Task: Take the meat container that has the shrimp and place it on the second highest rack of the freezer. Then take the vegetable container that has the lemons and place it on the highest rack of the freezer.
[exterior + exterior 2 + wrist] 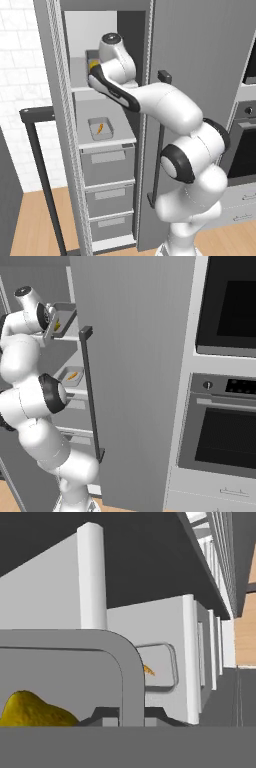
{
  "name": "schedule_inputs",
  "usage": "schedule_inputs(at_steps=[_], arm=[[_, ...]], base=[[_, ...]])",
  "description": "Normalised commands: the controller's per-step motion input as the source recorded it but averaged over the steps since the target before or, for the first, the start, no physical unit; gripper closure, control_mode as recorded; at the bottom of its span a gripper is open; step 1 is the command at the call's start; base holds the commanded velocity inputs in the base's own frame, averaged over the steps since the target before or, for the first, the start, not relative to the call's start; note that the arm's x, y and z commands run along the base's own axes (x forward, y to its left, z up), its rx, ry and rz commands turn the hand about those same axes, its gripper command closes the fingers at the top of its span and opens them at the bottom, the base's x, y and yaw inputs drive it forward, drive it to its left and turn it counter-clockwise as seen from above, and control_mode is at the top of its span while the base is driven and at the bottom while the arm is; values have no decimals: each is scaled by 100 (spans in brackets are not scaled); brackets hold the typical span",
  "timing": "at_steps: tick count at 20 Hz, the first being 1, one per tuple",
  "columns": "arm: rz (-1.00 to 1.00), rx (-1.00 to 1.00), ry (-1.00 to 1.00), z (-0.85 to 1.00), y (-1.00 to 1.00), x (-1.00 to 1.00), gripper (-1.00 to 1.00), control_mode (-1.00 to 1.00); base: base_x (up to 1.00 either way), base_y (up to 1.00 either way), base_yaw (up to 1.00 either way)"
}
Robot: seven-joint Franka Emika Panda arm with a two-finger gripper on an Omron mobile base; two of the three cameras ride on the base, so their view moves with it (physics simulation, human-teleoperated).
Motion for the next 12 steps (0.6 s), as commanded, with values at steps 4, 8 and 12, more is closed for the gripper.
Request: schedule_inputs(at_steps=[4, 8, 12], arm=[[-15, 0, -6, 4, 8, 6, 100, -100], [-13, 0, -3, 7, 0, 21, 100, -100], [-3, 0, 0, 11, 4, 38, 100, -100]], base=[[0, 0, 0], [0, 0, 0], [0, 0, 0]])
